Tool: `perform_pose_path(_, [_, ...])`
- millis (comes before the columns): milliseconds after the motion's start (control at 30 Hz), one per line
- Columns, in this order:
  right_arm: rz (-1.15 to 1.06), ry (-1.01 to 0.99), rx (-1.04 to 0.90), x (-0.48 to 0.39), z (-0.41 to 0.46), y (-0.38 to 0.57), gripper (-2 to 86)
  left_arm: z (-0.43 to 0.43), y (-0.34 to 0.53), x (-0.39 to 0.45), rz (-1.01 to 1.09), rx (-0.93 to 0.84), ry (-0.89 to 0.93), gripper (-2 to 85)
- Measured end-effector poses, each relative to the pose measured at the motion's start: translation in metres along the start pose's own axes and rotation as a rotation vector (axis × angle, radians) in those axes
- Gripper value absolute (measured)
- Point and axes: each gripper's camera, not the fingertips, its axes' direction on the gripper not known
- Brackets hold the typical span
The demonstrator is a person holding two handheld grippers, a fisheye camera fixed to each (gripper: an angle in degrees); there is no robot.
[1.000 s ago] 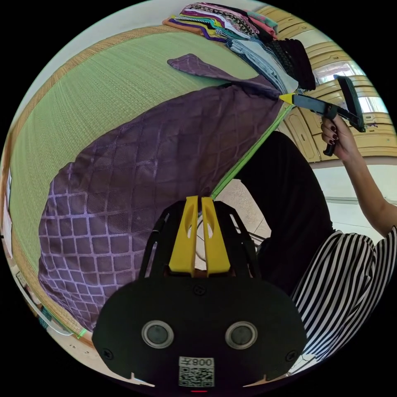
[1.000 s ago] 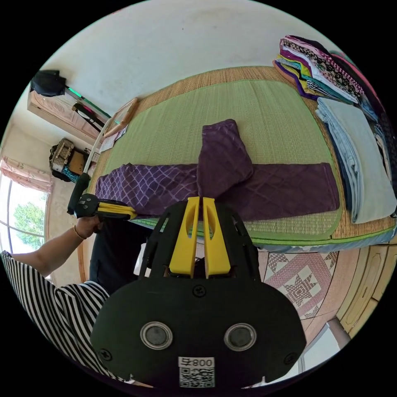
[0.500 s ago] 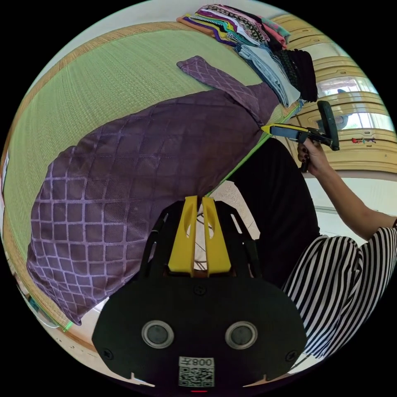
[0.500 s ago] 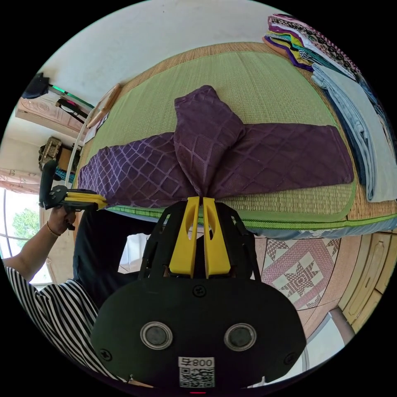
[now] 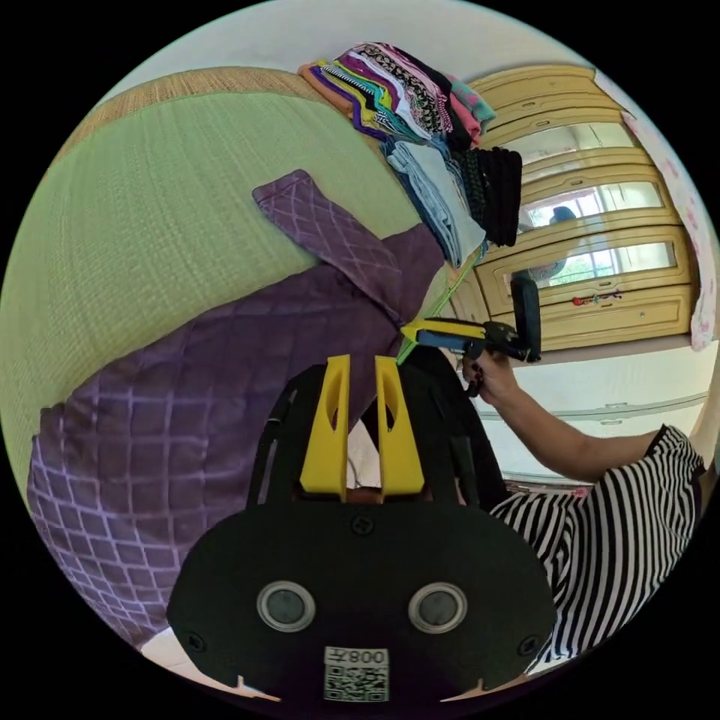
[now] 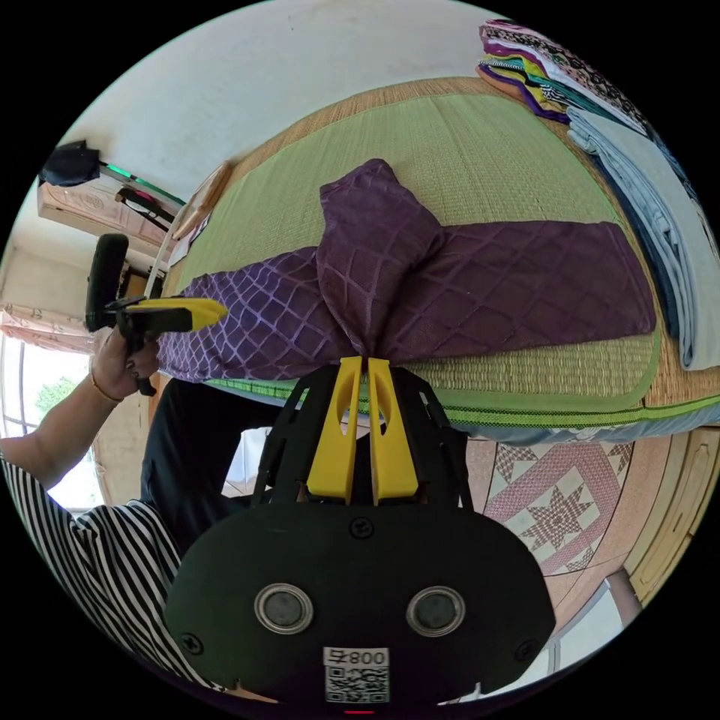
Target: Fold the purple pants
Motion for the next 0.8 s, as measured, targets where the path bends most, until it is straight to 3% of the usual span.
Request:
perform_pose_path(367, [0.021, -0.117, -0.001, 0.039, -0.05, 0.019, 1.3, 0.04, -0.113, -0.046, -0.31, 0.072, 0.037, 7.7])
perform_pose_path(800, [0.055, -0.244, -0.006, 0.085, -0.104, 0.036, 1.3, 0.08, -0.179, -0.033, -0.308, 0.09, 0.057, 1.3])
